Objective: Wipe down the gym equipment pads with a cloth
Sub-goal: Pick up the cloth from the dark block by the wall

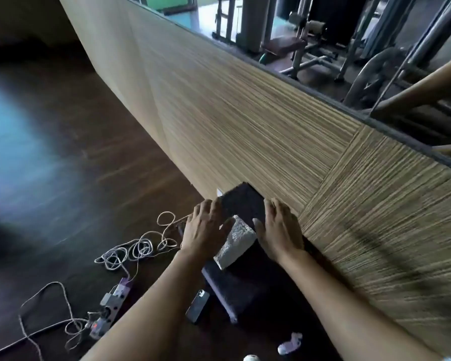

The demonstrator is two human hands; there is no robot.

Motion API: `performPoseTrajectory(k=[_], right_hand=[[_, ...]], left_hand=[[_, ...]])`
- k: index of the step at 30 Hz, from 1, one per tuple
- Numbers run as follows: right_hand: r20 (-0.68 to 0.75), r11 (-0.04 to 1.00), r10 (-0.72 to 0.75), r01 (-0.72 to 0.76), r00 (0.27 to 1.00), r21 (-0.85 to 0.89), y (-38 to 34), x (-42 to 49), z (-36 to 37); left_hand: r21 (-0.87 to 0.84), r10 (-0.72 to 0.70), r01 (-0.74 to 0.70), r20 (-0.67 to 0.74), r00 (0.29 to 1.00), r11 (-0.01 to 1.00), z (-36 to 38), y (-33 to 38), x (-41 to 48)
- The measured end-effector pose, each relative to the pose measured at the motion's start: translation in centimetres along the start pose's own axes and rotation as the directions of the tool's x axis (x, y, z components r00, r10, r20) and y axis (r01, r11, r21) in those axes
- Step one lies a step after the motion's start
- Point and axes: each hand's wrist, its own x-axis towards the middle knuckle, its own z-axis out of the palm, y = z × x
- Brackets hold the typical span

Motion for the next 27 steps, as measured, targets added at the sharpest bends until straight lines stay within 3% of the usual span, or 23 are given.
performPoseTrajectory(k=[8, 14, 20, 27], right_hand=[[0.057, 0.998, 0.065, -0.066, 0.996, 0.012, 4.0, 1.4, 8.4], [0.062, 0.997, 0.078, -0.079, 0.995, 0.004, 5.9, 1.8, 12.8], [-0.016, 0.995, 0.087, -0.086, 0.996, 0.051, 6.9, 1.2, 14.3], [-0.036, 0.992, 0.104, -0.102, 0.994, 0.071, 7.9, 0.7, 14.0]], left_hand=[[0.043, 0.029, -0.033, 0.072, 0.997, 0.999, 10.1, -2.4, 2.5], [0.140, -0.029, -0.005, 0.240, 0.970, 0.990, 14.9, -3.6, 4.4], [0.195, -0.040, 0.011, 0.144, 0.989, 0.981, 15.8, -3.4, 4.0], [0.195, -0.149, 0.126, 0.112, 0.982, 0.973, 16.0, -2.9, 3.8]])
